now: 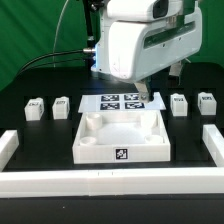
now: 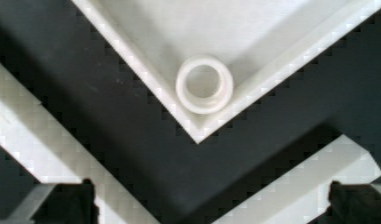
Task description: Assemble one leg
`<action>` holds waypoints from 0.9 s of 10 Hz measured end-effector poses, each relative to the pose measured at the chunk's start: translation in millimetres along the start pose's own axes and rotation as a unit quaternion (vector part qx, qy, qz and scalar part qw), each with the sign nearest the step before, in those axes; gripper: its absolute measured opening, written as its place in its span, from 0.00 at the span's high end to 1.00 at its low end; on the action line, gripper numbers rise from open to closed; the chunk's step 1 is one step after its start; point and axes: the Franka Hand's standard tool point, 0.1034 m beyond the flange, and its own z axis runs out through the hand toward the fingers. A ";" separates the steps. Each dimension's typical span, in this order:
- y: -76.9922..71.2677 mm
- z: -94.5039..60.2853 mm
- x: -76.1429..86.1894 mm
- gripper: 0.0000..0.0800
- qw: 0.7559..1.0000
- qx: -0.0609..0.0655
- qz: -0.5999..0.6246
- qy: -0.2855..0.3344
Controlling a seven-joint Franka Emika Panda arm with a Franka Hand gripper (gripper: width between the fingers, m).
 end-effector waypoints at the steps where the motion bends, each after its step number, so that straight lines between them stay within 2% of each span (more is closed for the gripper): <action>1: 0.0 0.1 0.0 0.19 1.000 0.000 0.000 0.000; 9: -0.1 0.4 -0.1 0.19 1.000 0.000 0.000 0.000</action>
Offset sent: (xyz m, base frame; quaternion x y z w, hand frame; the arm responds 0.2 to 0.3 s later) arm 0.0000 0.0000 0.0000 0.0000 0.0000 0.0000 1.0000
